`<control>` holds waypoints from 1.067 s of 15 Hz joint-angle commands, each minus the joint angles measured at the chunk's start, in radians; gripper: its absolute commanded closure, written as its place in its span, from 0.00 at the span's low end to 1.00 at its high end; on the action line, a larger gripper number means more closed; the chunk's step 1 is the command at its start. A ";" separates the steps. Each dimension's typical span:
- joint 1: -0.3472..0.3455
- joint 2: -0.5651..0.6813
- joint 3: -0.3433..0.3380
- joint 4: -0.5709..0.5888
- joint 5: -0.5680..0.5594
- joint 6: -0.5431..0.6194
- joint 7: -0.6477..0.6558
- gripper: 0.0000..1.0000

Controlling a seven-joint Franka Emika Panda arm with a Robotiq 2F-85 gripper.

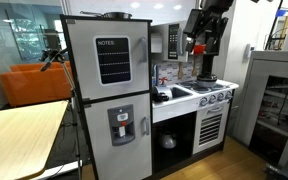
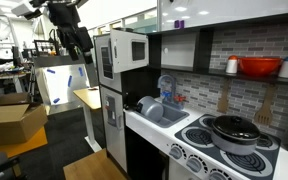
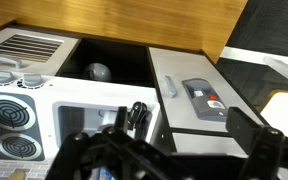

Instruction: Move the pot from the sink to the top cabinet then close the cabinet door

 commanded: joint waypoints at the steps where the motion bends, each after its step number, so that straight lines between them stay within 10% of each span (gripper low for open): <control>1: -0.004 0.061 0.019 -0.019 0.019 0.104 0.042 0.00; 16: 0.011 0.278 0.056 -0.111 0.080 0.521 0.141 0.00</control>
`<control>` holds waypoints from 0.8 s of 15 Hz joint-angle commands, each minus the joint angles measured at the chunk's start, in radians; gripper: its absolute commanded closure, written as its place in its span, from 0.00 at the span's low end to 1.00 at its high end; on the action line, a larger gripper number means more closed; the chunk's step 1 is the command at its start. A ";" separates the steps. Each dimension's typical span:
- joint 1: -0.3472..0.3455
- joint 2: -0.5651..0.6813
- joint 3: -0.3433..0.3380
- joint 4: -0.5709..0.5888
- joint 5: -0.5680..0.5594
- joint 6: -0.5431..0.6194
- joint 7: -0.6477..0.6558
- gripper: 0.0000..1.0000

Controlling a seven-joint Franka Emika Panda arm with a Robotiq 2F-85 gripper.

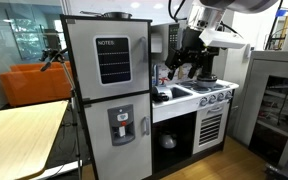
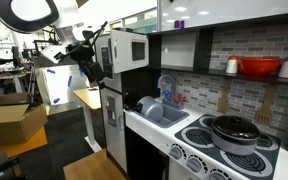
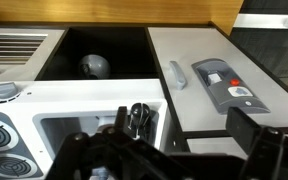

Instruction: Move the pot from the sink to the top cabinet then close the cabinet door

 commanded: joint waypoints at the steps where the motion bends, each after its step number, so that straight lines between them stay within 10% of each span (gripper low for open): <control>1: 0.000 0.027 0.005 -0.027 0.015 0.092 0.016 0.00; 12: 0.050 0.208 -0.014 -0.020 0.083 0.336 -0.008 0.00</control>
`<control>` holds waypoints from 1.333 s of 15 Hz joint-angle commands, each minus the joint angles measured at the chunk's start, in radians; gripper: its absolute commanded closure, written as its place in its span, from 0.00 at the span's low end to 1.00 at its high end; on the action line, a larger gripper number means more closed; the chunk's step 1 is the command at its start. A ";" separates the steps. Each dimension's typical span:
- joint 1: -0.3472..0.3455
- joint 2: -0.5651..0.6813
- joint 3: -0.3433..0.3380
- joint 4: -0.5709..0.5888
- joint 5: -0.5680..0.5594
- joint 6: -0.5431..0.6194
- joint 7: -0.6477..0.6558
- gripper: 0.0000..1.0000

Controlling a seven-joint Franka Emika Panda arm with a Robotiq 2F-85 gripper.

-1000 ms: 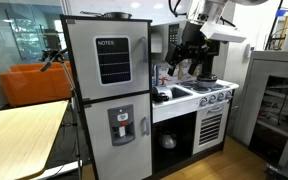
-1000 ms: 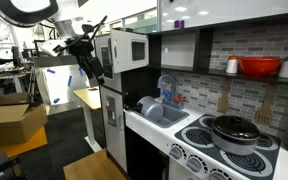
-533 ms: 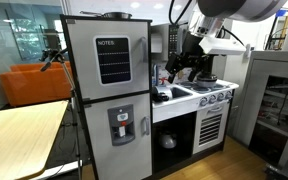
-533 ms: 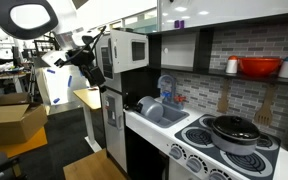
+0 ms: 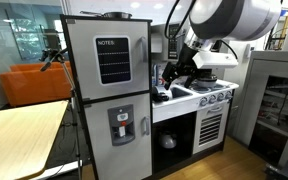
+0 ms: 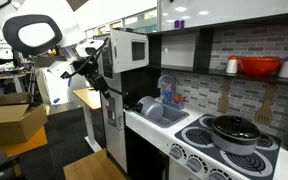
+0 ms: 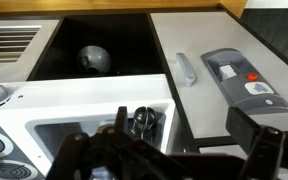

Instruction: Move the pot from the sink to the top cabinet then close the cabinet door

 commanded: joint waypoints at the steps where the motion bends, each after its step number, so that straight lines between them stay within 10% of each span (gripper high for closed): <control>1: 0.038 0.083 -0.013 0.027 0.052 0.094 -0.013 0.00; 20: -0.027 0.353 -0.008 0.187 -0.026 0.294 0.036 0.00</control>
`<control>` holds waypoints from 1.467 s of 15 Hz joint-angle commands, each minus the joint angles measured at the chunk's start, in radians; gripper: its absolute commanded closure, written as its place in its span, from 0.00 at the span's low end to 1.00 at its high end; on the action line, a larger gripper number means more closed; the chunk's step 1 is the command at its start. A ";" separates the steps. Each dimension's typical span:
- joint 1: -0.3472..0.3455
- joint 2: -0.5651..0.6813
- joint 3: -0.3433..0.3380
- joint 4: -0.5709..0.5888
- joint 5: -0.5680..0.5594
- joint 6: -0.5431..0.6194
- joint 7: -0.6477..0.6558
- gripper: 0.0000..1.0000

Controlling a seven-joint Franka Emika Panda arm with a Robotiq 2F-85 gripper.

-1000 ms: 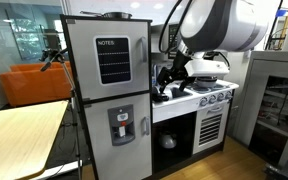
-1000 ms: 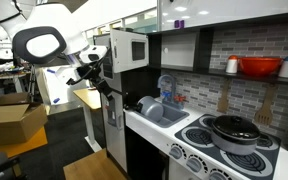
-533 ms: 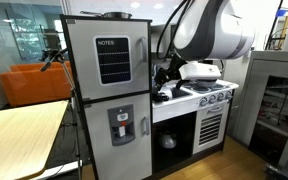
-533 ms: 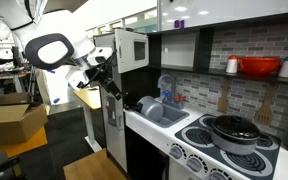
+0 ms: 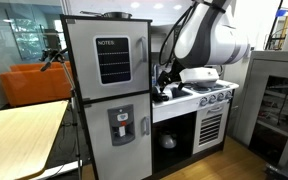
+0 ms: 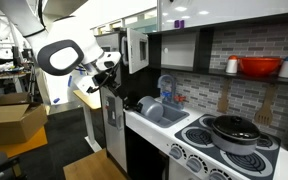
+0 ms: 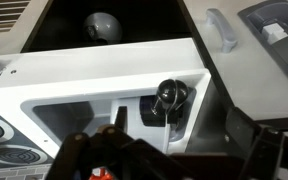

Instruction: Move the pot from the sink to the top cabinet then close the cabinet door

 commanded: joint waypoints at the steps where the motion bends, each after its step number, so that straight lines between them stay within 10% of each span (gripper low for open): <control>1: -0.011 0.072 0.012 0.063 -0.028 0.016 0.015 0.00; 22: -0.096 0.209 0.085 0.168 -0.014 -0.020 -0.006 0.00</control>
